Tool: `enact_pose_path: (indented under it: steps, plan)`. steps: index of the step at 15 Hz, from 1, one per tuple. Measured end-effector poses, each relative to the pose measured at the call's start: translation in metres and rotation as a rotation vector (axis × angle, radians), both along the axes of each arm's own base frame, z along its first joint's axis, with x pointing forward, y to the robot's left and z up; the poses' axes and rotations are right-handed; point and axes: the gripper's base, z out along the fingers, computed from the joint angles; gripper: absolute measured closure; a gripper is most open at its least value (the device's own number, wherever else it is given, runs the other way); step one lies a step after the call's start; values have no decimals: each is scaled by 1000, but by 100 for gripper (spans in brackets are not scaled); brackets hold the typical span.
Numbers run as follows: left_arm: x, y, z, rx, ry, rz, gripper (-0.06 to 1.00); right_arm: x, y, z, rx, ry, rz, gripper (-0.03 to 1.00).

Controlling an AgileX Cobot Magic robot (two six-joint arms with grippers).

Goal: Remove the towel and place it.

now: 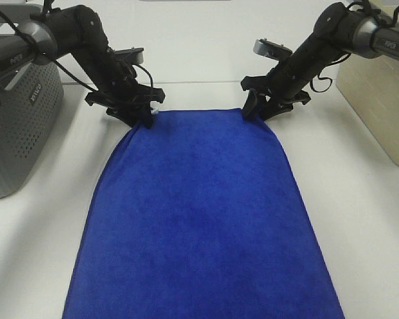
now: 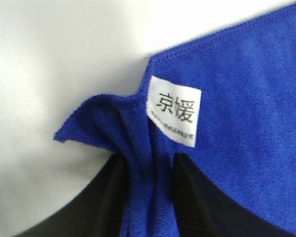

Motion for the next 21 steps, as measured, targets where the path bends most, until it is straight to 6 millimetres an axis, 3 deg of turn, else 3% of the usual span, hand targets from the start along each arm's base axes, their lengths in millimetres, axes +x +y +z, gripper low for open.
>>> enact_pose_path:
  steps: [2, 4, 8, 13, 18, 21]
  plan:
    - [0, 0, -1, 6, -11, -29, 83, 1, -3, -2, -28, -11, 0, 74]
    - [0, 0, -1, 14, -23, -62, 91, 1, -4, -4, -38, -16, 9, 93]
    - [1, -1, -1, 24, -46, -95, 91, 2, -4, -4, -42, -27, 20, 95]
    - [18, 0, 9, 68, -226, -84, 91, 12, -8, 3, -94, -160, 2, 95]
    - [36, -1, 24, 55, -448, -46, 91, 31, -10, 38, -121, -377, -9, 95]
    - [43, -1, 30, 67, -563, -60, 91, 37, -11, 44, -137, -461, -25, 95]
